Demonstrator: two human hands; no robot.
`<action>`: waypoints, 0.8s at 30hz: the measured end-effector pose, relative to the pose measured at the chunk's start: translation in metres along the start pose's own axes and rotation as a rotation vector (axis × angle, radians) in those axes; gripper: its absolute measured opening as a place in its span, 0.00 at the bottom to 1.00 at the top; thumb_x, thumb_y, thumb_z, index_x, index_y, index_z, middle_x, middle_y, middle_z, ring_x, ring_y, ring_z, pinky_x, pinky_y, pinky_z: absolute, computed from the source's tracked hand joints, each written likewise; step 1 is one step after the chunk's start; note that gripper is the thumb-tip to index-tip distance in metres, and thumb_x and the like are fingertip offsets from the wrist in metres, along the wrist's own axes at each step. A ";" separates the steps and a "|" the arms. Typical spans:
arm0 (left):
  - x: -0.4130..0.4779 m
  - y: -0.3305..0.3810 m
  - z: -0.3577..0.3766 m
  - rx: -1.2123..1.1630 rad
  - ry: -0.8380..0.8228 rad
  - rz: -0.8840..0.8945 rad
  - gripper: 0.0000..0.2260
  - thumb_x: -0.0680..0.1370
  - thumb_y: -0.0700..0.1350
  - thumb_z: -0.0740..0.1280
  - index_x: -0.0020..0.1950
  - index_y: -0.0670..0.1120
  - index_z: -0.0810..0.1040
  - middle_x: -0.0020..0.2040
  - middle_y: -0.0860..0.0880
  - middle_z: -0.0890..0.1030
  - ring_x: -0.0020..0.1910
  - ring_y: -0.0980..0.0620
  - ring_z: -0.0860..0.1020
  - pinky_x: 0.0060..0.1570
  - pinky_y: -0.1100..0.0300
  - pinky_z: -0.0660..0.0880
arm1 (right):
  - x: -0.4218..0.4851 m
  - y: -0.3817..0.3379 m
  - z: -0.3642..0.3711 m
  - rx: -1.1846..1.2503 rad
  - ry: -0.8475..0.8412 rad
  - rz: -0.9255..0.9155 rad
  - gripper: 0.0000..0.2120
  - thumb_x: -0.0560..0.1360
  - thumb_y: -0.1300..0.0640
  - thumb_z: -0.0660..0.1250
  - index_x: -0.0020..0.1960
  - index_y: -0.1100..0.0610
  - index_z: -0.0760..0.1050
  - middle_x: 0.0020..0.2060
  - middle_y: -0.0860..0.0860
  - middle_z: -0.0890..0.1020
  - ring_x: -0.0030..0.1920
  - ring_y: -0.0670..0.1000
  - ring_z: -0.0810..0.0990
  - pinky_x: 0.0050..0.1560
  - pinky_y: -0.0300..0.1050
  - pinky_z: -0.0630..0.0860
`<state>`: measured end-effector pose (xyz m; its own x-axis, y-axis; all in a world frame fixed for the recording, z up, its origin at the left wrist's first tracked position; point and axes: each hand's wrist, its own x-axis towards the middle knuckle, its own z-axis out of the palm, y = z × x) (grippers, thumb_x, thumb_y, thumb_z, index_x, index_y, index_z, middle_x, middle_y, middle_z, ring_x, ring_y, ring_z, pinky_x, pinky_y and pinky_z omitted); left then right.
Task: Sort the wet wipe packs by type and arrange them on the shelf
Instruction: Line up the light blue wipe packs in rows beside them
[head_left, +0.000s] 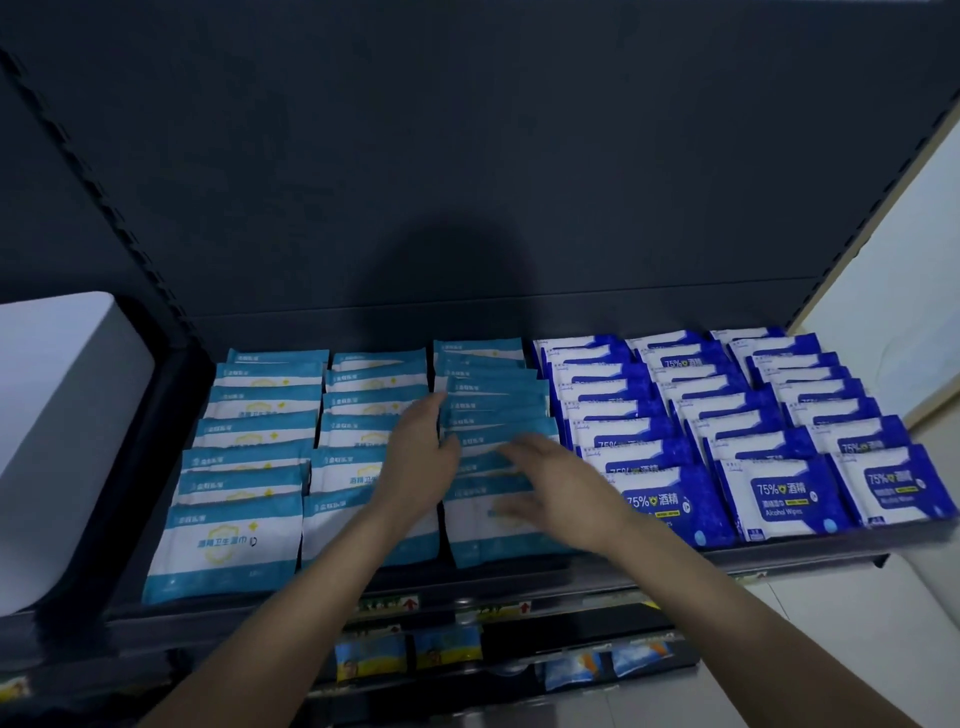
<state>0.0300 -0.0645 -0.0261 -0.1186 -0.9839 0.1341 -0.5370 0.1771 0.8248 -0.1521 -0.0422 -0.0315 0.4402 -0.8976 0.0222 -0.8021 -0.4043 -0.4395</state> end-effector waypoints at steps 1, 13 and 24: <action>0.007 0.000 -0.004 0.050 0.003 0.030 0.17 0.80 0.35 0.59 0.68 0.46 0.70 0.59 0.56 0.71 0.55 0.60 0.68 0.47 0.83 0.62 | 0.007 0.003 -0.006 0.045 0.053 0.043 0.23 0.76 0.47 0.67 0.66 0.59 0.71 0.62 0.55 0.73 0.60 0.53 0.73 0.61 0.46 0.72; 0.075 -0.002 0.002 -0.306 -0.103 -0.359 0.12 0.79 0.38 0.59 0.59 0.49 0.76 0.53 0.49 0.82 0.52 0.50 0.80 0.58 0.50 0.76 | 0.085 0.021 -0.015 0.455 0.067 0.422 0.17 0.76 0.56 0.68 0.62 0.60 0.71 0.57 0.54 0.79 0.54 0.50 0.77 0.52 0.40 0.75; 0.077 -0.010 0.002 -0.273 -0.156 -0.401 0.16 0.77 0.35 0.57 0.62 0.49 0.73 0.55 0.50 0.80 0.55 0.50 0.79 0.58 0.50 0.76 | 0.098 0.031 -0.011 0.403 0.098 0.374 0.21 0.71 0.57 0.73 0.61 0.58 0.71 0.56 0.55 0.76 0.56 0.53 0.76 0.58 0.49 0.76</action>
<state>0.0246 -0.1415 -0.0249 -0.0824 -0.9536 -0.2895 -0.3310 -0.2478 0.9105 -0.1379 -0.1440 -0.0332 0.1000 -0.9870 -0.1262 -0.6705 0.0269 -0.7414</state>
